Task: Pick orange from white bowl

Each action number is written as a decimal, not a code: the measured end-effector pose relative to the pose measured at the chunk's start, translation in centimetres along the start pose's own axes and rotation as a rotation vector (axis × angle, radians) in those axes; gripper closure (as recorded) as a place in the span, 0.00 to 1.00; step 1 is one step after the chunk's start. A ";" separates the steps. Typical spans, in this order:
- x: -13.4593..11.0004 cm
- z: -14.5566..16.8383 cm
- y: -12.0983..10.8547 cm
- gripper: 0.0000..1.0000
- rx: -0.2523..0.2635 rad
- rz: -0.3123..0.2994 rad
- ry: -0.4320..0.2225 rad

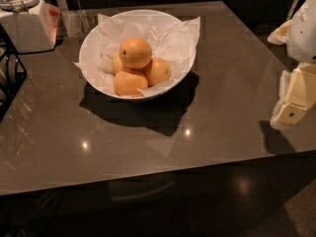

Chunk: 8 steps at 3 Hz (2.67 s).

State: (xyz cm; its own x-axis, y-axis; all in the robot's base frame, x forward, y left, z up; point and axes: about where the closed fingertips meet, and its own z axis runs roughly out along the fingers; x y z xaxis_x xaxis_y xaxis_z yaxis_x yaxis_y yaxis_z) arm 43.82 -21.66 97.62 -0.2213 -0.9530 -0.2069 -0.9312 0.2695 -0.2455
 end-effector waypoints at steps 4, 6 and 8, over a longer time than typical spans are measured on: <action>-7.2 2.8 -2.8 0.00 -0.083 -0.131 -0.086; -9.5 4.5 -4.8 0.00 -0.115 -0.152 -0.190; -17.8 6.9 -7.9 0.00 -0.191 -0.266 -0.288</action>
Offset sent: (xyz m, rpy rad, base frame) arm 0.0529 0.0622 0.0006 0.0764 0.0497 0.1518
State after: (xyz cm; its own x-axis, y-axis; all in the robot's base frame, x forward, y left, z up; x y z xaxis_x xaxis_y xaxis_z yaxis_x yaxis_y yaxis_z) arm 57.09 -5.91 96.72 0.0985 -0.9010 -0.4225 -0.9877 -0.0369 -0.1516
